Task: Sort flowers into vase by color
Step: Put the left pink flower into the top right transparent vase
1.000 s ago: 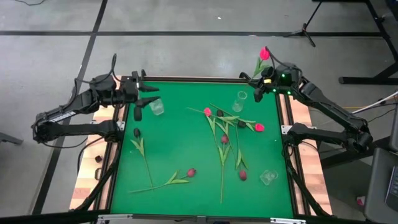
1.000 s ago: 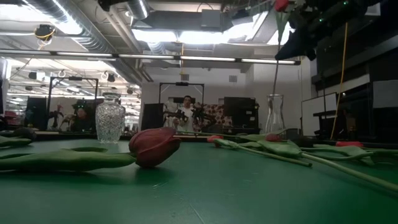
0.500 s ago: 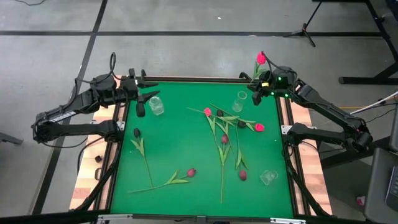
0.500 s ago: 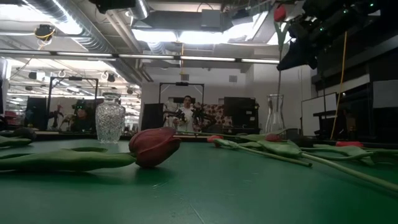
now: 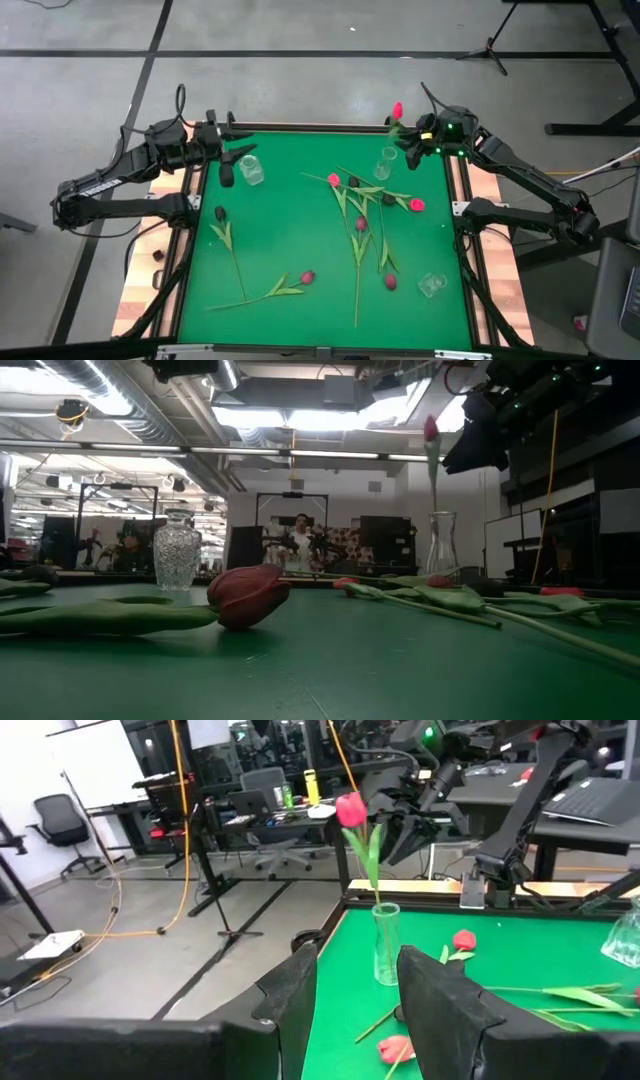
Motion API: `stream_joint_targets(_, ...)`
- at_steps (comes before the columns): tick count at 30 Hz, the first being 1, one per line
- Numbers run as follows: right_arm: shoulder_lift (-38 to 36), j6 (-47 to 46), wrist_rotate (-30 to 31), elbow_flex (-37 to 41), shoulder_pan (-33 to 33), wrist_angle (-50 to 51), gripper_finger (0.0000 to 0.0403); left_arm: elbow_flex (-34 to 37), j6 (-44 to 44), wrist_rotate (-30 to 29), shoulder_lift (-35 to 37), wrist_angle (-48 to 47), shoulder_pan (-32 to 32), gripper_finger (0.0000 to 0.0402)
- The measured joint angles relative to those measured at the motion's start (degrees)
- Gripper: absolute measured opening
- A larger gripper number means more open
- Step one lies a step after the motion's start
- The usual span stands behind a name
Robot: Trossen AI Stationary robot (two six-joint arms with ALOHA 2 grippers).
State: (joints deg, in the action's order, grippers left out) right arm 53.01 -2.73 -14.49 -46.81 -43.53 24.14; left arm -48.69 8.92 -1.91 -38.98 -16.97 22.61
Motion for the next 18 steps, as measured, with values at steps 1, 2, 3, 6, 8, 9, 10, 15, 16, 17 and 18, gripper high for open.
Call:
stream_joint_targets(1,0.00,-0.01,0.01,0.00,0.00,0.00,0.0156,0.00,-0.56,-0.30,0.00,-0.02,0.00,0.0137)
stream_joint_targets(2,0.00,0.01,0.01,0.00,0.00,0.02,0.0162,0.00,-1.16,-0.40,0.00,-0.02,0.00,0.0137)
stream_joint_targets(3,0.00,0.03,-0.01,0.00,0.00,0.13,0.0166,0.00,-1.65,-0.49,-0.02,0.00,0.00,0.0137)
stream_joint_targets(6,0.00,0.57,0.01,0.00,0.00,1.36,0.0173,0.00,-4.26,-0.51,-0.18,0.08,0.00,0.0137)
stream_joint_targets(8,-0.01,1.35,0.03,0.00,0.00,1.98,0.0174,0.00,-5.12,-0.57,-1.21,0.64,-0.02,0.0137)
stream_joint_targets(9,-0.17,1.47,0.03,0.00,0.00,2.16,0.0174,-0.02,-5.35,-0.57,-2.05,0.81,-0.04,0.0137)
stream_joint_targets(10,-0.41,1.50,0.06,0.00,0.00,2.47,0.0174,-0.02,-5.35,-0.57,-3.21,0.85,-0.12,0.0137)
stream_joint_targets(15,-1.64,1.52,0.49,0.00,0.00,2.72,0.0174,-0.02,-5.37,-0.59,-13.20,3.00,-2.05,0.0137)
stream_joint_targets(16,-1.78,1.52,0.49,0.00,0.00,2.78,0.0174,-0.02,-5.51,-0.59,-15.57,4.08,-2.49,0.0137)
stream_joint_targets(17,-1.89,1.52,0.49,0.00,0.00,3.11,0.0174,-0.02,-5.70,-0.59,-17.96,5.38,-3.07,0.0137)
stream_joint_targets(18,-1.91,1.51,0.49,0.00,0.00,3.35,0.0175,-0.02,-5.79,-0.61,-20.27,6.76,-3.61,0.0137)
